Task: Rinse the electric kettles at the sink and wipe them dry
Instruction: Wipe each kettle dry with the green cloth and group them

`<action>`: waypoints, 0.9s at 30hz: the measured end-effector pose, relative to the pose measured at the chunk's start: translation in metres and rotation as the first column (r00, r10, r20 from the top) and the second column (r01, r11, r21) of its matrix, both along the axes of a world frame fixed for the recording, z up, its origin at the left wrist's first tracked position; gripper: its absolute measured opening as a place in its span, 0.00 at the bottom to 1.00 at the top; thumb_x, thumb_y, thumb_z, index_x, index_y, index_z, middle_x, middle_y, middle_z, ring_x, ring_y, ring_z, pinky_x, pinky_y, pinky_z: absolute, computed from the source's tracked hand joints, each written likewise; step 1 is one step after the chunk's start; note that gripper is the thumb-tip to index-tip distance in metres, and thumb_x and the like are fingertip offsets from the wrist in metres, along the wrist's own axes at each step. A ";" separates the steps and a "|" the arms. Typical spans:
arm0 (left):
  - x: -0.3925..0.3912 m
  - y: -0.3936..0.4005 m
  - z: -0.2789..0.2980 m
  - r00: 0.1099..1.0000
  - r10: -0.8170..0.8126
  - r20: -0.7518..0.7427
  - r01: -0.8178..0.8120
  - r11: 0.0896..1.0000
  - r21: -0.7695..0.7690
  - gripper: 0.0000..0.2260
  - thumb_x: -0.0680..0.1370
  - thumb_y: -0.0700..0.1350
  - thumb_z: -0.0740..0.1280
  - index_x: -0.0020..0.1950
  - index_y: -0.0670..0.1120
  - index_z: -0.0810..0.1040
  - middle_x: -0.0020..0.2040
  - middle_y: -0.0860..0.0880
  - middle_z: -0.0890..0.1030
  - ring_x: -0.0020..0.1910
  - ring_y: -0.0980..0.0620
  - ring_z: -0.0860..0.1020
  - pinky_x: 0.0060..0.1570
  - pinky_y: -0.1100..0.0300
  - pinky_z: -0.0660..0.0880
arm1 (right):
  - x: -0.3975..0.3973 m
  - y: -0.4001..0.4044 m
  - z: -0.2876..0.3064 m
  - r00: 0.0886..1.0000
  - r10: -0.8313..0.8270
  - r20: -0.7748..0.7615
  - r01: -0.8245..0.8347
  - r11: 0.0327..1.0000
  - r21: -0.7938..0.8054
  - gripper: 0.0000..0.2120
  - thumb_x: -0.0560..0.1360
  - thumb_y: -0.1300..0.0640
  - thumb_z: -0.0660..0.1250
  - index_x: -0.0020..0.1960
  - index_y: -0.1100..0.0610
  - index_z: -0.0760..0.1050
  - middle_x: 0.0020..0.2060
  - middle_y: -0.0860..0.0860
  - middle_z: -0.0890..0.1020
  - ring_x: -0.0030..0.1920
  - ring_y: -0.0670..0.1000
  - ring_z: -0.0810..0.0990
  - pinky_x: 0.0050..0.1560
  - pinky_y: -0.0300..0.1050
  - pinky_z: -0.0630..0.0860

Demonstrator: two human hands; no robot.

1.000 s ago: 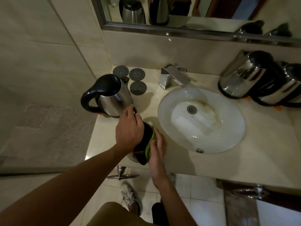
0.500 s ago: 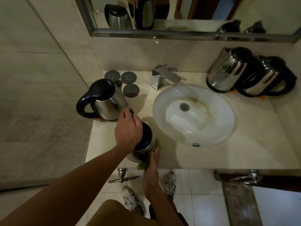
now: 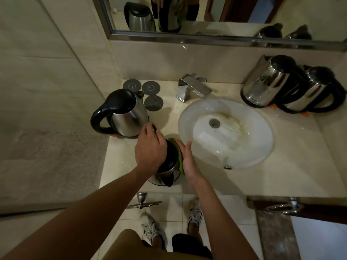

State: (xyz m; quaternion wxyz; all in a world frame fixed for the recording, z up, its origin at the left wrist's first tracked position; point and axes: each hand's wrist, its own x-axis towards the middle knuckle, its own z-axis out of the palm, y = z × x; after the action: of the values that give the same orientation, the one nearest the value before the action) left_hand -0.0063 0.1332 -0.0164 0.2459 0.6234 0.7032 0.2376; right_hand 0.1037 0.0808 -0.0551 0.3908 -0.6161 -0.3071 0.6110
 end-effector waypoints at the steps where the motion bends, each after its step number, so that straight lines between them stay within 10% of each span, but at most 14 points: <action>1: 0.000 0.000 0.000 1.000 -0.001 0.002 0.001 1.000 0.003 0.19 0.83 0.47 0.54 0.73 0.43 0.65 0.70 0.44 0.71 0.66 0.47 0.72 0.59 0.56 0.68 | 0.004 0.007 0.004 1.000 0.027 -0.006 -0.027 1.000 -0.012 0.29 0.80 0.33 0.35 0.66 0.36 0.70 0.74 0.49 0.69 0.75 0.49 0.65 0.77 0.49 0.59; 6: -0.001 0.001 -0.003 1.000 0.009 0.021 -0.009 1.000 -0.004 0.21 0.83 0.48 0.54 0.76 0.44 0.64 0.73 0.45 0.69 0.70 0.48 0.69 0.66 0.55 0.66 | 0.016 0.042 0.006 0.978 0.209 0.008 -0.208 0.975 -0.082 0.31 0.84 0.41 0.38 0.73 0.53 0.71 0.69 0.50 0.74 0.69 0.48 0.70 0.70 0.43 0.64; 14: -0.001 0.003 -0.006 0.999 0.026 0.023 -0.025 1.000 -0.017 0.22 0.84 0.49 0.55 0.77 0.45 0.63 0.74 0.46 0.68 0.71 0.49 0.68 0.68 0.55 0.65 | 0.019 0.060 -0.010 0.958 0.285 0.044 -0.276 0.951 -0.136 0.17 0.84 0.49 0.54 0.63 0.49 0.80 0.62 0.47 0.81 0.61 0.48 0.77 0.61 0.43 0.74; 18: -0.004 0.003 -0.007 0.999 0.024 0.022 -0.024 1.000 -0.013 0.21 0.83 0.48 0.55 0.76 0.45 0.65 0.73 0.46 0.70 0.70 0.47 0.69 0.67 0.53 0.66 | 0.018 0.038 -0.012 0.994 0.087 -0.064 -0.097 0.980 -0.176 0.13 0.83 0.48 0.58 0.58 0.49 0.80 0.58 0.48 0.83 0.59 0.49 0.79 0.62 0.47 0.75; 23: -0.002 0.003 -0.004 0.999 0.017 0.041 -0.016 1.000 -0.014 0.20 0.83 0.48 0.55 0.75 0.45 0.64 0.73 0.46 0.70 0.70 0.47 0.70 0.66 0.53 0.66 | 0.000 -0.013 -0.029 0.956 -0.246 -0.161 0.221 0.962 -0.157 0.15 0.85 0.48 0.50 0.67 0.46 0.69 0.59 0.44 0.78 0.52 0.36 0.76 0.43 0.28 0.75; 27: -0.004 0.002 -0.002 0.999 -0.024 0.024 0.024 1.000 -0.014 0.21 0.83 0.48 0.55 0.75 0.43 0.64 0.73 0.44 0.70 0.69 0.47 0.70 0.67 0.53 0.67 | -0.026 -0.039 -0.040 0.912 -0.394 -0.114 0.379 0.916 -0.129 0.13 0.85 0.52 0.51 0.66 0.42 0.68 0.67 0.48 0.74 0.61 0.45 0.75 0.54 0.37 0.75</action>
State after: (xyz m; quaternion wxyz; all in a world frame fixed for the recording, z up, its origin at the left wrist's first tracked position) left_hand -0.0101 0.1354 -0.0188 0.2612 0.6273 0.6943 0.2370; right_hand 0.0775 0.0419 -0.0956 0.4918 -0.6405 -0.1192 0.5776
